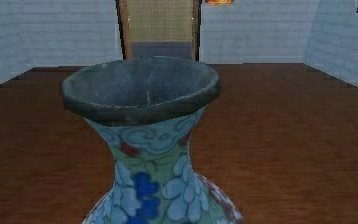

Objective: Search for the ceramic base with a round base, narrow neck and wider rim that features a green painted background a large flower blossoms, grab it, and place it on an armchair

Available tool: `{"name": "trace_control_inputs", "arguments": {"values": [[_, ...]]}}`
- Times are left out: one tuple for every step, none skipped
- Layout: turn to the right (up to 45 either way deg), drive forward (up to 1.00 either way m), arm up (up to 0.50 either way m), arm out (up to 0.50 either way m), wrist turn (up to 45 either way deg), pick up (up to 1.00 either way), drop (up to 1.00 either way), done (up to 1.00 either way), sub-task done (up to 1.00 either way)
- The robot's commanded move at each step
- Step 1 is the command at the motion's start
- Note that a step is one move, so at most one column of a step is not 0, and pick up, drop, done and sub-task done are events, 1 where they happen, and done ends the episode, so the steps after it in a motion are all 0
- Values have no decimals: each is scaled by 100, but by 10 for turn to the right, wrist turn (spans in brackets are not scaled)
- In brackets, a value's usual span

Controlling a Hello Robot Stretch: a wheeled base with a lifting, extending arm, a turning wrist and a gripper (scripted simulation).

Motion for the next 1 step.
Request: {"name": "trace_control_inputs", "arguments": {"values": [[0, 100, 0, 0, 0, 0, 0, 0, 0]]}}
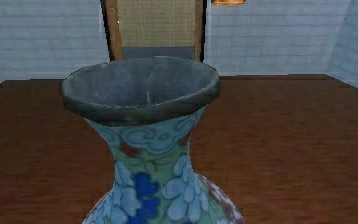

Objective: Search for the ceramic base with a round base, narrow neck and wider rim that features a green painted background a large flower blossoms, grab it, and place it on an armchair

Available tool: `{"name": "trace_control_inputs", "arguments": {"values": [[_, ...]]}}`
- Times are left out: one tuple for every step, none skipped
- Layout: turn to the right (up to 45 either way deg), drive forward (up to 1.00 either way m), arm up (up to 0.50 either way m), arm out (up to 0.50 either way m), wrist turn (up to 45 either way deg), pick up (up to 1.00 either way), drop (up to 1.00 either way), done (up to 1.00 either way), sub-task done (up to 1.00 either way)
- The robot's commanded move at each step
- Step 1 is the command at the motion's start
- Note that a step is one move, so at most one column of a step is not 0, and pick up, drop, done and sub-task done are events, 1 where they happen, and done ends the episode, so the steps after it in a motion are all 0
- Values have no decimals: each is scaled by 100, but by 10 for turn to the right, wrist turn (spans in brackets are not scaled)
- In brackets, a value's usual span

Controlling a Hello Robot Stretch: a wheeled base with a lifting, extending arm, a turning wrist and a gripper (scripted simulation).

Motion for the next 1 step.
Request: {"name": "trace_control_inputs", "arguments": {"values": [[0, 100, 0, 0, 0, 0, 0, 0, 0]]}}
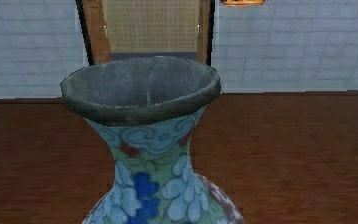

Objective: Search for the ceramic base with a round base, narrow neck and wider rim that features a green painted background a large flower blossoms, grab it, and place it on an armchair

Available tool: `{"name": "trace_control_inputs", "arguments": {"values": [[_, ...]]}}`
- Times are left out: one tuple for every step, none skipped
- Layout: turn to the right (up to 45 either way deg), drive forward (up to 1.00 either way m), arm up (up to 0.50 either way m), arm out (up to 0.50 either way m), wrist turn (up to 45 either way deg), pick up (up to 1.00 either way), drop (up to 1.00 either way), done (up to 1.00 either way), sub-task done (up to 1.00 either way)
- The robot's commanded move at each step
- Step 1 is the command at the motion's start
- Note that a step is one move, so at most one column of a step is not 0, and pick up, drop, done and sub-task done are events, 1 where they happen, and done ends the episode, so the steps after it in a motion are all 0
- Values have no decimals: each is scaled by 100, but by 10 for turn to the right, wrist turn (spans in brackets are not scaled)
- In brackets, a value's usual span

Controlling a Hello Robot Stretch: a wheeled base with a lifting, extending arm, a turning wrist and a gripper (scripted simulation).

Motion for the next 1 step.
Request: {"name": "trace_control_inputs", "arguments": {"values": [[-30, 0, 0, 0, 0, 0, 0, 0, 0]]}}
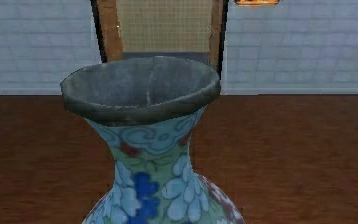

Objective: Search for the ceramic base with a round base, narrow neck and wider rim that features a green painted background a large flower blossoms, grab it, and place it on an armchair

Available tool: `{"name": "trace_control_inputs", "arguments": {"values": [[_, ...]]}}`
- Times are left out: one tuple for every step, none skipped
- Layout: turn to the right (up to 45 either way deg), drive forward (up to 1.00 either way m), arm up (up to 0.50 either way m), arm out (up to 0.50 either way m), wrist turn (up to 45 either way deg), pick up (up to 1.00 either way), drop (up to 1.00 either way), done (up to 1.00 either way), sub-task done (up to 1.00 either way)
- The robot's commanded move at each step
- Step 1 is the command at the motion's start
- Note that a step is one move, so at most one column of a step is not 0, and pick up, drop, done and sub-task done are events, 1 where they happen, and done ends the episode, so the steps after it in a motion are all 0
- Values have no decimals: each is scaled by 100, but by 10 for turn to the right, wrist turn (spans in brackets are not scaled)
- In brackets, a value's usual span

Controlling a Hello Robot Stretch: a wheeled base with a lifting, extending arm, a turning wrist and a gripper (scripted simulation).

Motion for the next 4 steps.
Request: {"name": "trace_control_inputs", "arguments": {"values": [[0, 100, 0, 0, 0, 0, 0, 0, 0], [0, 100, 0, 0, 0, 0, 0, 0, 0], [0, 100, 0, 0, 0, 0, 0, 0, 0], [0, 100, 0, 0, 0, 0, 0, 0, 0]]}}
